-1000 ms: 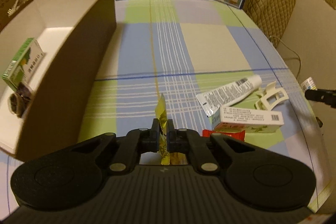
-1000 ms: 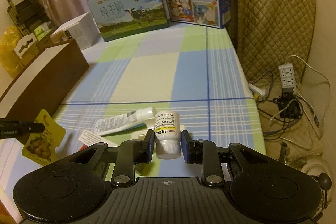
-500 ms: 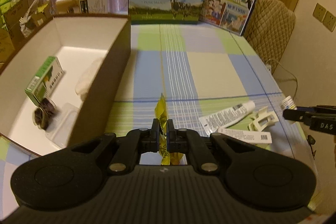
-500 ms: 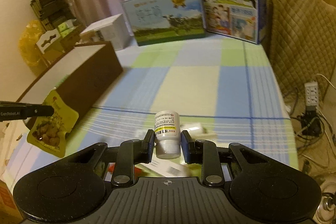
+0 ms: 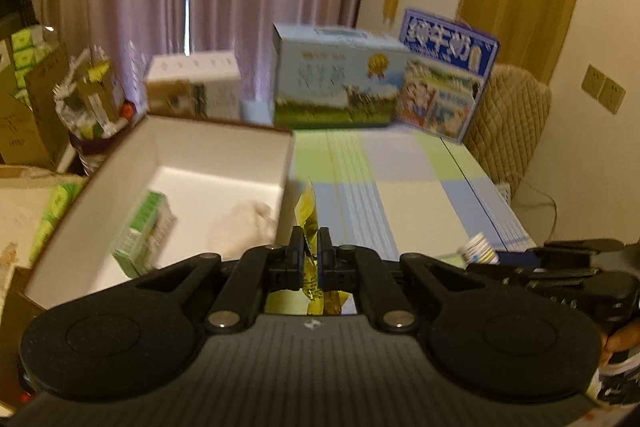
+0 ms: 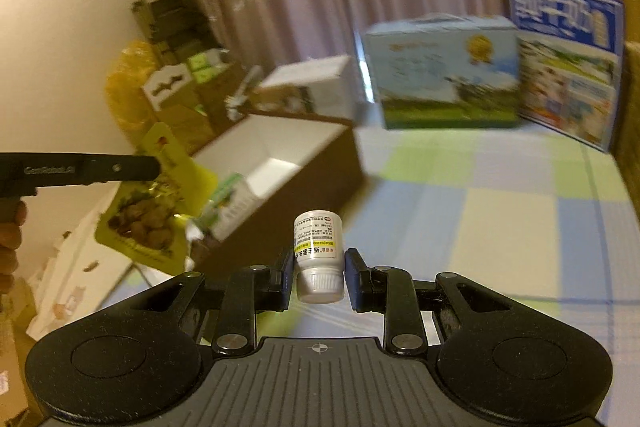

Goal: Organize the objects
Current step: 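Carry the snack packet and medicine bottle into the open box with both tools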

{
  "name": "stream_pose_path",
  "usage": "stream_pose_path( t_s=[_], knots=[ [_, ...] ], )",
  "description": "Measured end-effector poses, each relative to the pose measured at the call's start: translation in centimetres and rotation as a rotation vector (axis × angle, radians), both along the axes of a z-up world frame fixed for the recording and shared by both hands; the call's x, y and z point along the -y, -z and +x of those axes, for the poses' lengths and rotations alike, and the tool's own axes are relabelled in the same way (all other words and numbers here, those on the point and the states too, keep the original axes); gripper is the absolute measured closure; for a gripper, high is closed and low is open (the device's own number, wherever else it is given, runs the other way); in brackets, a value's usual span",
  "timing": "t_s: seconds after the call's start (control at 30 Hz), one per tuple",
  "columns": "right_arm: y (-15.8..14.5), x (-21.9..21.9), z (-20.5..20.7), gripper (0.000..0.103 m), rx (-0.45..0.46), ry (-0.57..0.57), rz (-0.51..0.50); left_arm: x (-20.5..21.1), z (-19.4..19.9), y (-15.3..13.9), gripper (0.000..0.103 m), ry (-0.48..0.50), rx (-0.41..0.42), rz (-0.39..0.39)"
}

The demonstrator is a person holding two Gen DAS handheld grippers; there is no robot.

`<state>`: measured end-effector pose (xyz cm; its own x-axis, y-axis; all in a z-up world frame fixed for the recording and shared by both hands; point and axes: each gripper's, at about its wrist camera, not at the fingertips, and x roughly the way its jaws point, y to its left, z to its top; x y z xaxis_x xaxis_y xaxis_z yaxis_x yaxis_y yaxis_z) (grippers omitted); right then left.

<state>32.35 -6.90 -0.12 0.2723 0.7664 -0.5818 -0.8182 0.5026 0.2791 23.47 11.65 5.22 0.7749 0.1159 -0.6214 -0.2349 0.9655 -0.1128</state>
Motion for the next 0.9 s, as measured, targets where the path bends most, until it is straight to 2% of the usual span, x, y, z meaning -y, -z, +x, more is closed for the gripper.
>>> stream_pose_path(
  t_s=[0.2,0.4,0.57,0.9],
  knots=[
    [-1.0,-5.4,-1.7,0.079,0.014,-0.057,0.031,-4.8,-1.3,-1.5,0.100,-0.046,0.032,0.023],
    [-0.7,-10.3,-2.7,0.079,0.015,-0.099,0.021,-9.2,-2.3,-1.4,0.100,-0.097,0.018,0.032],
    [0.3,-13.5,-3.6,0.079,0.008,-0.116,-0.017,-12.7,-2.5,0.0,0.100,-0.123,-0.023,0.027],
    [2.3,-17.3,-4.7,0.079,-0.019,-0.102,-0.087,-18.2,-1.9,4.2,0.100,-0.148,-0.146,-0.012]
  ],
)
